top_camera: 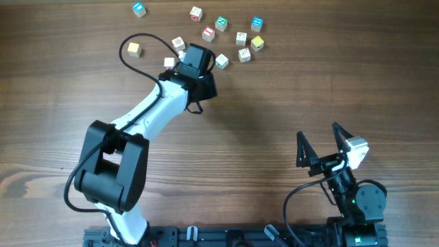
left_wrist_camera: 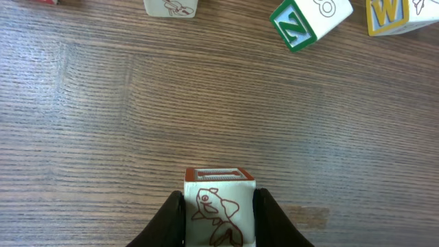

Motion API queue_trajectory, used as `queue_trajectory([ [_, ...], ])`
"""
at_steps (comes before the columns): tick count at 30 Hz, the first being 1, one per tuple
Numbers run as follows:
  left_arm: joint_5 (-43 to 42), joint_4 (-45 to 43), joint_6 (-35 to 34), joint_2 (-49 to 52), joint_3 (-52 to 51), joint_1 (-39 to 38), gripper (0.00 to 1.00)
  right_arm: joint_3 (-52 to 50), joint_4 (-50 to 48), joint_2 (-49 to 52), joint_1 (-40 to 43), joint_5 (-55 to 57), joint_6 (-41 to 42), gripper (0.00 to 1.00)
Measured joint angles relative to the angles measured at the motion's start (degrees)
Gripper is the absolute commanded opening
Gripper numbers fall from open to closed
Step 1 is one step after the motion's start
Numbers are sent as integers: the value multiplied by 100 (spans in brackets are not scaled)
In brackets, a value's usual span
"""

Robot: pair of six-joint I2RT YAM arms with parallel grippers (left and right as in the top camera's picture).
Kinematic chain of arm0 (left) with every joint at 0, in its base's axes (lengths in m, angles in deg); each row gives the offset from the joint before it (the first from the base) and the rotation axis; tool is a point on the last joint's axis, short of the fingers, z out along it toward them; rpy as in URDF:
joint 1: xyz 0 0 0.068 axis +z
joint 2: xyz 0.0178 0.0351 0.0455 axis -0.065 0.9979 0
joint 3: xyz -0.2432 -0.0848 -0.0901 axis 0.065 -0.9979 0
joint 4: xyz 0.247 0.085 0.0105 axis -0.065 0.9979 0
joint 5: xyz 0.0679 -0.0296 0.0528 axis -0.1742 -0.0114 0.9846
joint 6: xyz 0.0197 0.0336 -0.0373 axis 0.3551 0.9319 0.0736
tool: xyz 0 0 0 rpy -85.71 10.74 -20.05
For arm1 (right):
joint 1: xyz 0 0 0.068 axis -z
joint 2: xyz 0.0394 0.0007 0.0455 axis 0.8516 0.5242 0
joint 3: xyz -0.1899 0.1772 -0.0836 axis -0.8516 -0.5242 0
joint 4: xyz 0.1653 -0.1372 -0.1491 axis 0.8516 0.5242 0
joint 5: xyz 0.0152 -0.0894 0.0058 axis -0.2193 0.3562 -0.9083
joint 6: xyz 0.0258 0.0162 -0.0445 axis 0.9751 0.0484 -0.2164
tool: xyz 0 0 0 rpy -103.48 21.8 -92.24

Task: Form a circle

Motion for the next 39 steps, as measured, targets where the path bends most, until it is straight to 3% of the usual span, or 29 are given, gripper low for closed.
queue_trajectory([
  [9,295,-114,-31,0,0,-136,4,2,2,0,0,0,0,100],
  [20,610,-83,-776,295,2,-136,5,0,0,0,0,0,0,100],
  [25,743,-96,-970,413,0,-133,14,2,0,0,0,0,0,100],
  [31,802,-107,-1073,413,0,-133,43,2,0,0,0,0,0,100],
  [35,841,-105,-1091,413,0,-133,46,0,0,0,0,0,0,99],
  [39,841,-103,-1097,413,0,-133,40,0,0,0,0,0,0,100],
])
